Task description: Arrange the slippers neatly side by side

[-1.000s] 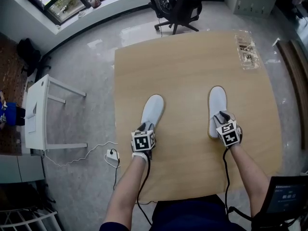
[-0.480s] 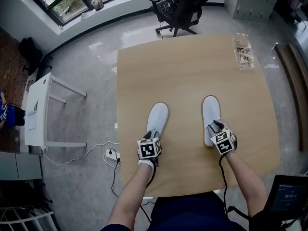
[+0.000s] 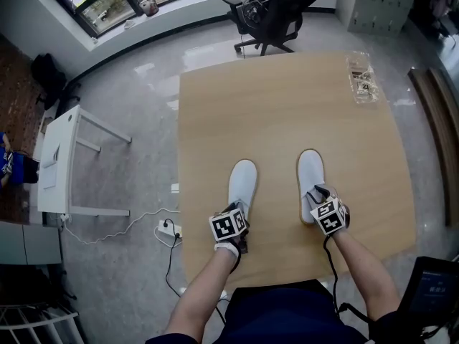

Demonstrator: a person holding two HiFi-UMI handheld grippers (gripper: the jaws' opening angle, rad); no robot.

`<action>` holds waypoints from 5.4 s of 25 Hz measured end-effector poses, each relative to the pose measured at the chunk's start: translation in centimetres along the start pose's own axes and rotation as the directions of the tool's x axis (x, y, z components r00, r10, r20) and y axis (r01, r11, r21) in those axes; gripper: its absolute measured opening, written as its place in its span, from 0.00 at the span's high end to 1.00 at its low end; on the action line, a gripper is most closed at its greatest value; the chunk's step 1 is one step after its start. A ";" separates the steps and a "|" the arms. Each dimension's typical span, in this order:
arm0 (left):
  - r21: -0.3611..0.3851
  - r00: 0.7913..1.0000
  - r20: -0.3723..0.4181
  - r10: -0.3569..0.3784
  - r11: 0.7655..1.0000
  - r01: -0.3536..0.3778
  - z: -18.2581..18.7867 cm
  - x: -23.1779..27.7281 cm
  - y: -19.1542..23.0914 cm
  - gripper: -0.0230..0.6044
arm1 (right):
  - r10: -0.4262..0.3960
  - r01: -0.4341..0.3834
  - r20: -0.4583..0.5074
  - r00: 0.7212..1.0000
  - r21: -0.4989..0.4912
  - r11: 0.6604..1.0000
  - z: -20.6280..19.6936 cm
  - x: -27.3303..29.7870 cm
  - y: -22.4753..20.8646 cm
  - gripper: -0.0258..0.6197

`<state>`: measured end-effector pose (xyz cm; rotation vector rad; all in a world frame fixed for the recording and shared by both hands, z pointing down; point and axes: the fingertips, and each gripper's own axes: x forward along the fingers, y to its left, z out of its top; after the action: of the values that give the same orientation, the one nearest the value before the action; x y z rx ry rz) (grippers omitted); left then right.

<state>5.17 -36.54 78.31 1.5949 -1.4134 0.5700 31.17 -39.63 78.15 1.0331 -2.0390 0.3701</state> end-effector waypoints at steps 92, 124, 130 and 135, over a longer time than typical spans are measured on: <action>0.560 0.973 -0.083 -0.216 0.798 0.224 -6.7 -7.8 -11.2 0.66 | 0.195 -0.215 0.191 0.962 0.093 0.972 2.4 -7.1 13.3 0.79; 0.683 0.688 0.320 -0.652 0.662 0.310 4.8 -26.0 -23.0 0.96 | 0.034 -0.229 0.712 0.701 0.180 0.957 19.2 -25.5 9.5 0.94; 0.679 0.683 0.330 -0.652 0.667 0.308 5.2 -26.6 -22.9 0.96 | 0.005 -0.204 0.729 0.685 0.185 0.961 19.8 -26.5 9.2 0.94; 0.676 0.693 0.317 -0.647 0.667 0.313 4.9 -26.0 -22.8 0.96 | 0.039 -0.215 0.713 0.700 0.158 0.964 19.3 -26.3 9.9 0.94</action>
<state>19.48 -28.29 47.52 2.7110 -1.1069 0.2024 22.34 -30.14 46.61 1.3166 -2.8296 0.3108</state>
